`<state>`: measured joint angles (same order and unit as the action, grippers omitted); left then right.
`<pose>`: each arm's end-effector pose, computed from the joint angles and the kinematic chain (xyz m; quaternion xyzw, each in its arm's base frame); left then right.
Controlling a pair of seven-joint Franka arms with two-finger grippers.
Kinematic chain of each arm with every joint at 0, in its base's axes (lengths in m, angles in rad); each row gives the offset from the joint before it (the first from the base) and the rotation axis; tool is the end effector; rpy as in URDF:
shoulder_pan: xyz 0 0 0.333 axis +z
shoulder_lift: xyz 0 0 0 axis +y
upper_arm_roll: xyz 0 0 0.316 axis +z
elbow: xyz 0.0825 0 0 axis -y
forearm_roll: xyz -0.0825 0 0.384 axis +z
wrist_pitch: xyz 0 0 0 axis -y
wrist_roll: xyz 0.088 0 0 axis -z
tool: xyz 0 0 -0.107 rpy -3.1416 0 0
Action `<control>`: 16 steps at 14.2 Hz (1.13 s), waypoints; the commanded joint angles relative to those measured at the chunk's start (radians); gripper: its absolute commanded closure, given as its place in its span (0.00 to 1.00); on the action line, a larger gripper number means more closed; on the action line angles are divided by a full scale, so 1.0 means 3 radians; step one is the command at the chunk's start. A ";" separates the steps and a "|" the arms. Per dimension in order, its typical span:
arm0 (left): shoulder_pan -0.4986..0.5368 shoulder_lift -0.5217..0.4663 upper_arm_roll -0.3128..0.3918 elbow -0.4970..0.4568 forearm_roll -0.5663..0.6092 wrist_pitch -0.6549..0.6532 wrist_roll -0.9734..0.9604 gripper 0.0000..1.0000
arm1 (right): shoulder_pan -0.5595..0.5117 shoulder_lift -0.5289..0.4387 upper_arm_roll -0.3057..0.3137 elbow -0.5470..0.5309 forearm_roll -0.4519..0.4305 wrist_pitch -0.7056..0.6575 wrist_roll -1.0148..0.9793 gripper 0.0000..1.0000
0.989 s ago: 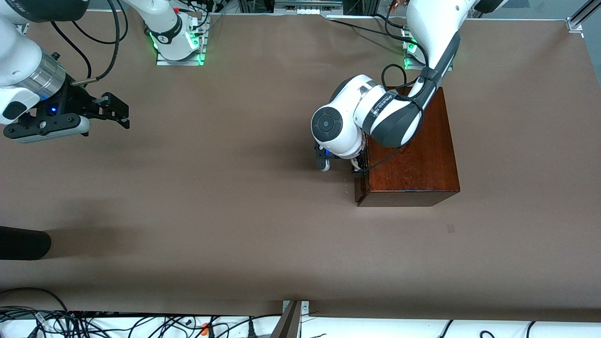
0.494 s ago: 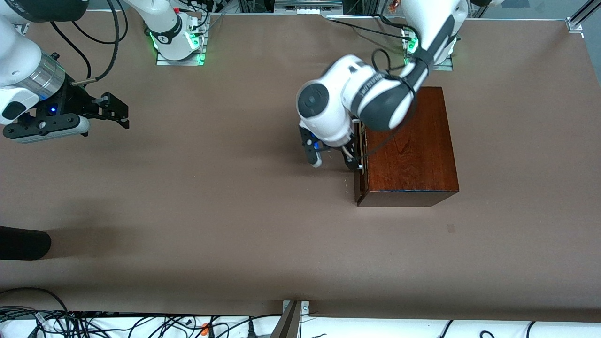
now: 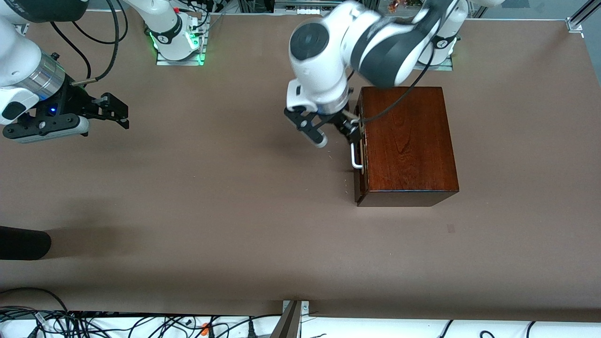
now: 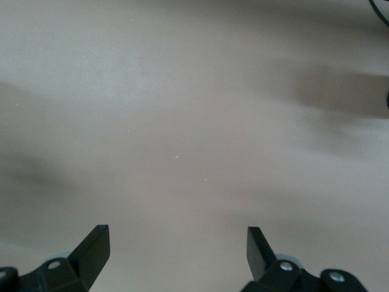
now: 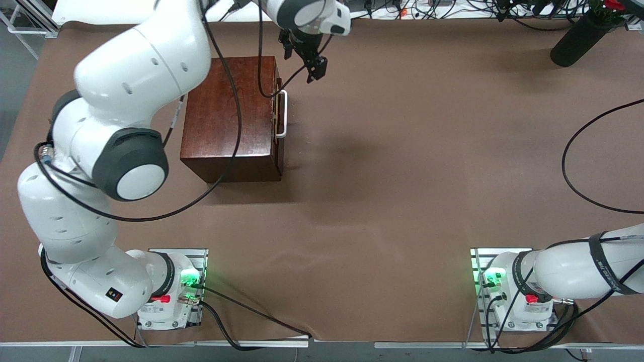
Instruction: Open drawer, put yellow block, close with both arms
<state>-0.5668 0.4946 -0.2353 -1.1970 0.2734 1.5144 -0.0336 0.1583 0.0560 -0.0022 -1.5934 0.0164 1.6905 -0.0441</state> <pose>0.5198 -0.4412 0.4944 -0.9229 0.3673 0.0431 0.1068 0.5744 0.0920 0.5927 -0.9948 -0.0991 -0.0201 0.0092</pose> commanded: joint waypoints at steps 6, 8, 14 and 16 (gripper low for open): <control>0.0472 -0.0763 0.0058 -0.0085 -0.0068 -0.0390 -0.0726 0.00 | -0.0011 0.0013 0.0002 0.0050 -0.0029 -0.0020 -0.0006 0.00; 0.0687 -0.0881 0.0053 -0.0116 -0.0083 -0.0542 -0.0752 0.00 | -0.0011 0.0013 0.0002 0.0055 -0.0029 -0.0020 -0.0006 0.00; 0.1669 -0.1111 0.0053 -0.0269 -0.0727 -0.0543 -0.0711 0.00 | -0.0011 0.0013 0.0002 0.0050 -0.0034 -0.0020 -0.0006 0.00; 0.1741 -0.1152 0.0134 -0.0356 -0.0743 -0.0523 -0.0716 0.00 | -0.0011 0.0013 0.0002 0.0050 -0.0034 -0.0020 -0.0006 0.00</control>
<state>-0.0589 0.1973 -0.2039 -1.2333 0.0730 1.3486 -0.2383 0.1579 0.0561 -0.0031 -1.5933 0.0163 1.6905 -0.0441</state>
